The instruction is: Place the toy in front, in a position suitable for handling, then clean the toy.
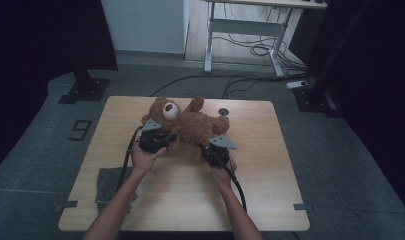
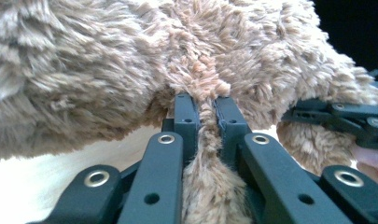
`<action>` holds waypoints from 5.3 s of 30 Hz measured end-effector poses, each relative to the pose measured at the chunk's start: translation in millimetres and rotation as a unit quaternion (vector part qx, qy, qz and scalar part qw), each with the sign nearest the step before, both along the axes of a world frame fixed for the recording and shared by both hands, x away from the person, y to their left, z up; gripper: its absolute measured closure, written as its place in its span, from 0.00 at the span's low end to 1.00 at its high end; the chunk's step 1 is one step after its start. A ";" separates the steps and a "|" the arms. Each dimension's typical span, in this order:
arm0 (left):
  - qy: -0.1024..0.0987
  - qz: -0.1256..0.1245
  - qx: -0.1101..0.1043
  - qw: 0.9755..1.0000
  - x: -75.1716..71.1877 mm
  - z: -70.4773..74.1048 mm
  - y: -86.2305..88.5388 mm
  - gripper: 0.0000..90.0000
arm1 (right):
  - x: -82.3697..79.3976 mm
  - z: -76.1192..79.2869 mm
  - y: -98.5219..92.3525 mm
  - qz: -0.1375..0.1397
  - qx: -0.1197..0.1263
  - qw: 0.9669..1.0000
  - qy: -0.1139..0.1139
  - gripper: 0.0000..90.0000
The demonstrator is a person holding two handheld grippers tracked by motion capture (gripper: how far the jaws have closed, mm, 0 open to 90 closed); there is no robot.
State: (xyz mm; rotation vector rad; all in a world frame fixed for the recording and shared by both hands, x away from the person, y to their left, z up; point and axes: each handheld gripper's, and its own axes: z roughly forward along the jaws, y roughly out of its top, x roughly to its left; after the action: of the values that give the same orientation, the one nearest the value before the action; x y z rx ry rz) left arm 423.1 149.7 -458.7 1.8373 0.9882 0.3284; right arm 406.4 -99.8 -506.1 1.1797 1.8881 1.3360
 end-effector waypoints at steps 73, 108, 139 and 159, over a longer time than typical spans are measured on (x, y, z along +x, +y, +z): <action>0.040 -0.061 -0.007 0.997 -83.2 -61.2 -55.0 0.86 | -53.8 -26.1 -86.6 0.099 -0.068 0.992 0.038 0.72; 0.010 0.098 0.064 0.993 -143.6 -29.7 96.9 0.29 | -87.9 -42.5 -85.9 0.100 -0.036 0.993 0.051 0.42; 0.082 0.191 0.144 0.968 -151.3 -78.8 124.6 0.61 | -93.6 -42.6 -90.9 0.102 -0.029 0.993 0.055 0.40; 0.009 0.168 0.063 0.984 -163.0 -53.4 126.8 0.85 | -98.5 -38.4 -98.4 0.109 -0.024 0.991 0.074 0.30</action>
State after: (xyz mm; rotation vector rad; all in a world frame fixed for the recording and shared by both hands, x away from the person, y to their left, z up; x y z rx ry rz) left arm 260.2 276.5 -512.0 1.7829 1.3189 0.5915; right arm 307.9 -198.3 -544.6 1.0997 2.1962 1.3371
